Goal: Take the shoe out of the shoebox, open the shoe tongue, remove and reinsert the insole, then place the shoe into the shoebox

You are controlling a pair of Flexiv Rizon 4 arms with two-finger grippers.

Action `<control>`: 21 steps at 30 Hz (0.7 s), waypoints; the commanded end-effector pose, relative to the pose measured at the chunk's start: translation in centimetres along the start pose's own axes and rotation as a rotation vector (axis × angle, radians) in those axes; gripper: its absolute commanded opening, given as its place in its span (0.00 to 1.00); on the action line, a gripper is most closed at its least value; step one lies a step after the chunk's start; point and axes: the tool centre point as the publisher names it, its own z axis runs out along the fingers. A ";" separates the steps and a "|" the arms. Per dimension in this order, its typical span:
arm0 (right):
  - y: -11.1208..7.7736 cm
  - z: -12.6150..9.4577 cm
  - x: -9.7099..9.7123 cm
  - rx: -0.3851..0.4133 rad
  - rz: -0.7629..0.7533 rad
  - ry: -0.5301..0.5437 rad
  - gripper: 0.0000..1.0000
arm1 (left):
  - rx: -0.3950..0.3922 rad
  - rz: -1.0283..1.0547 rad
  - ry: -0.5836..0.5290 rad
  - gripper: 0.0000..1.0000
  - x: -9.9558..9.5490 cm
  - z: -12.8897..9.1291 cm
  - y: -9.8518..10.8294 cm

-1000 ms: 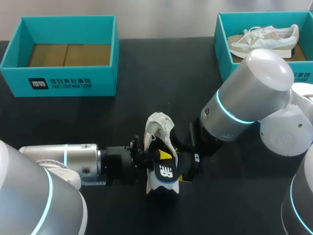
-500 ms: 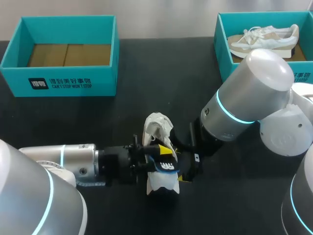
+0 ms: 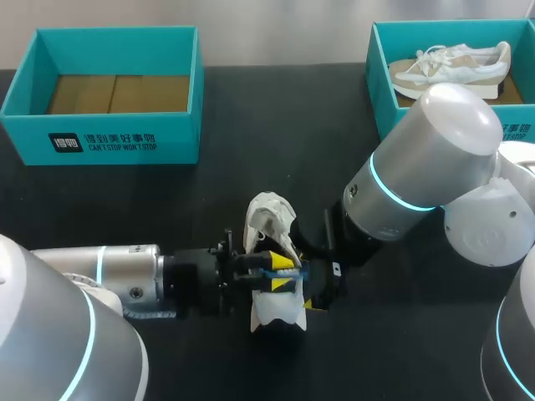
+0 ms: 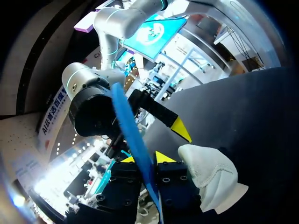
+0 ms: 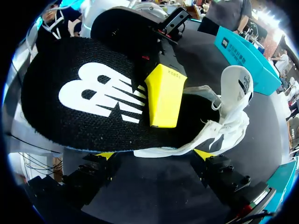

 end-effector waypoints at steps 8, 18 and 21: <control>-0.1 0.0 0.1 -0.001 0.000 -0.002 1.00 | -0.014 0.086 0.061 0.00 1.1 -0.3 0.7; -0.1 0.0 0.1 -0.001 0.000 -0.002 1.00 | -0.008 0.120 0.084 0.00 2.1 0.4 3.4; -0.1 0.0 0.1 -0.001 0.000 -0.002 1.00 | -0.022 0.122 0.086 0.00 2.1 0.6 4.2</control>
